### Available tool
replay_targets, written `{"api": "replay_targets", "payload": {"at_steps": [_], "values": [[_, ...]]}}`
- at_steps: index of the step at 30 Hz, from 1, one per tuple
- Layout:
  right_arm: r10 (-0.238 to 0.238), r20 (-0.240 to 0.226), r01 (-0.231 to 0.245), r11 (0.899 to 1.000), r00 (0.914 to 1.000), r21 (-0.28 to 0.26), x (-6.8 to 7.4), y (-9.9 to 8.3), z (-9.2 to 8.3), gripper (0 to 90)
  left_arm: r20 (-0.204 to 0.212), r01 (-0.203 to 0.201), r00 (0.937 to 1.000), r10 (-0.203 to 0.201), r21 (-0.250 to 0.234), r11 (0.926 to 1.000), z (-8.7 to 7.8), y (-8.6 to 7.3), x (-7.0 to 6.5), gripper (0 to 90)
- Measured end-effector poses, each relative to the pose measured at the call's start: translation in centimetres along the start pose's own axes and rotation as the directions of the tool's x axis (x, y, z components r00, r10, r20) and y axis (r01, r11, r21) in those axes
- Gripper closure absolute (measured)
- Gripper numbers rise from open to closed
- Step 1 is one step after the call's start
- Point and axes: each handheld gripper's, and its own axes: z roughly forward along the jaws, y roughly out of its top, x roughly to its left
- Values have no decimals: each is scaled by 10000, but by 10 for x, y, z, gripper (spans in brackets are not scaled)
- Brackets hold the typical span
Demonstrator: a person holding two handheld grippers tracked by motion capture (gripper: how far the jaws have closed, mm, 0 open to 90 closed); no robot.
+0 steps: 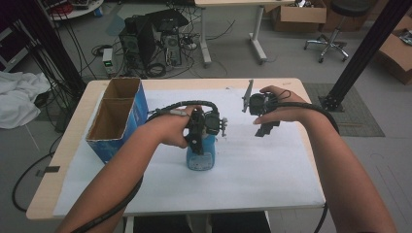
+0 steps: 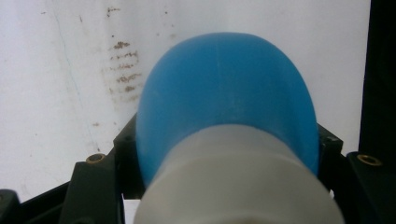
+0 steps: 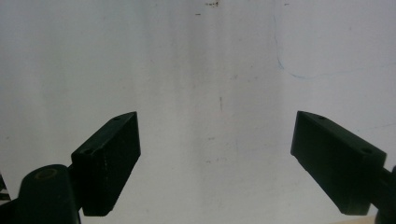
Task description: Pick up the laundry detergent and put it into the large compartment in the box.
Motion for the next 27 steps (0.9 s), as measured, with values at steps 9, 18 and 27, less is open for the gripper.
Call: {"api": "replay_targets", "payload": {"at_steps": [9,18,27], "values": [[-1,-11,1,10000,10000,-10,0,1,0,159,323,454,9984,-461,197,9988,1,1,4,383],[-6,-12,6,10000,10000,-34,1,1,-1,159,368,1505,9876,-1527,568,9870,1,6,6,391],[-16,16,16,10000,10000,-48,2,0,-2,159,92,1570,9874,-1579,624,9856,-2,4,0,392]]}}
